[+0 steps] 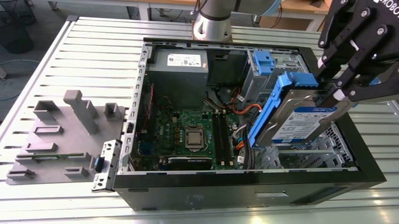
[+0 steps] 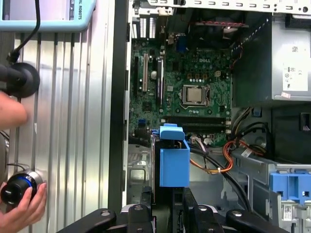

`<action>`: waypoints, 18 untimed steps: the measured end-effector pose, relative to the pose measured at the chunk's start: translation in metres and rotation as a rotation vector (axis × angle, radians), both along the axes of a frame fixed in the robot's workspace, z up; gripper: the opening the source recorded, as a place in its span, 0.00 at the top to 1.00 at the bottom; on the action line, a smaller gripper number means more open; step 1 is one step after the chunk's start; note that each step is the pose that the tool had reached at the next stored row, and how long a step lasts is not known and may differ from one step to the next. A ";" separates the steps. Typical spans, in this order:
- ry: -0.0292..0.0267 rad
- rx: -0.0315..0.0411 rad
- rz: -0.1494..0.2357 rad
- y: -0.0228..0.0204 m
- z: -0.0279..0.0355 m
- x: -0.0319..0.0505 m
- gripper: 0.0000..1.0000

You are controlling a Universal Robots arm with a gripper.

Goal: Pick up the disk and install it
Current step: 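Insert the disk into the insertion slot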

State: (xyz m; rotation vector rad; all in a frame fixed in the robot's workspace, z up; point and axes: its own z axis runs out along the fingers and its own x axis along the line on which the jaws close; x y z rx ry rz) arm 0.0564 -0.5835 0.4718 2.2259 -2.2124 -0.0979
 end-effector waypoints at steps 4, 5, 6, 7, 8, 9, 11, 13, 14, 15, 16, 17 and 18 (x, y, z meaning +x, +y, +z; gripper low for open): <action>0.0009 -0.0001 0.000 0.0000 -0.0012 0.0138 0.65; 0.0011 -0.0001 0.000 0.0000 -0.0016 0.0171 0.65; 0.0013 0.0000 0.000 0.0000 -0.0019 0.0202 0.65; 0.0016 0.0001 0.000 0.0000 -0.0024 0.0231 0.65; 0.0018 0.0000 0.000 0.0000 -0.0027 0.0260 0.65; 0.0020 -0.0001 0.000 0.0000 -0.0031 0.0290 0.65; 0.0025 0.0000 0.000 0.0000 -0.0040 0.0349 0.65; 0.0029 -0.0001 0.000 0.0001 -0.0048 0.0403 0.65; 0.0031 0.0000 0.000 0.0001 -0.0053 0.0429 0.65; 0.0032 0.0000 0.000 0.0001 -0.0056 0.0453 0.65; 0.0034 0.0000 0.000 0.0001 -0.0060 0.0476 0.65; 0.0036 0.0000 0.000 0.0001 -0.0064 0.0499 0.65; 0.0039 0.0002 0.000 0.0002 -0.0069 0.0524 0.65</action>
